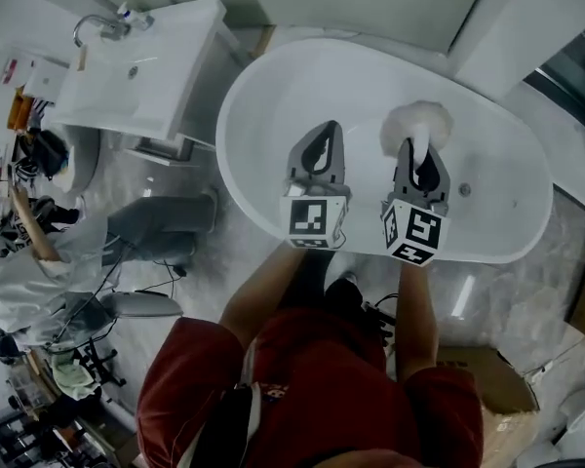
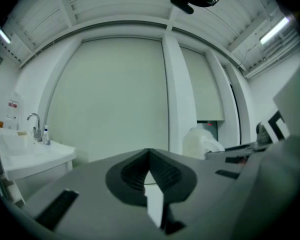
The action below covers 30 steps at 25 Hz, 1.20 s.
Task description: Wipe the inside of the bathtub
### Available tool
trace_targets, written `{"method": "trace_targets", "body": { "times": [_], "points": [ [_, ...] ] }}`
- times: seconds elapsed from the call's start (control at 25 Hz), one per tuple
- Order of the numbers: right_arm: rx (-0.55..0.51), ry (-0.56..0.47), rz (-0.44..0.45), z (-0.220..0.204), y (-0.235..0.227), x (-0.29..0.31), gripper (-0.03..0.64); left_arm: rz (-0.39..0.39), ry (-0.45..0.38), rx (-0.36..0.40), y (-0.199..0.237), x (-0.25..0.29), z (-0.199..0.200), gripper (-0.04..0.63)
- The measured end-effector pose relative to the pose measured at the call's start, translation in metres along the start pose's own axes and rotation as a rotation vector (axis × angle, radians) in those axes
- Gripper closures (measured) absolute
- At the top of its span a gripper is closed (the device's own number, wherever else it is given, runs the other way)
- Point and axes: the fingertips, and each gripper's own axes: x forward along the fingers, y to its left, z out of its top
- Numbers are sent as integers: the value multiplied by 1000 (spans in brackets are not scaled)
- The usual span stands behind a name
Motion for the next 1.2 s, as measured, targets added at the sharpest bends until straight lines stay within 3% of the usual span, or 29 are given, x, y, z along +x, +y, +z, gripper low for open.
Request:
{"method": "trace_targets", "body": {
  "times": [0.32, 0.68, 0.88, 1.2],
  "points": [
    [3, -78, 10, 54, 13, -111, 522, -19, -36, 20, -42, -80, 61, 579],
    [-20, -165, -12, 102, 47, -185, 522, -140, -102, 30, -63, -135, 121, 580],
    [-38, -210, -57, 118, 63, -205, 522, -216, -155, 46, -69, -153, 137, 580],
    [-41, -231, -84, 121, 85, -223, 522, -220, -160, 46, -42, -181, 135, 580]
  ]
}}
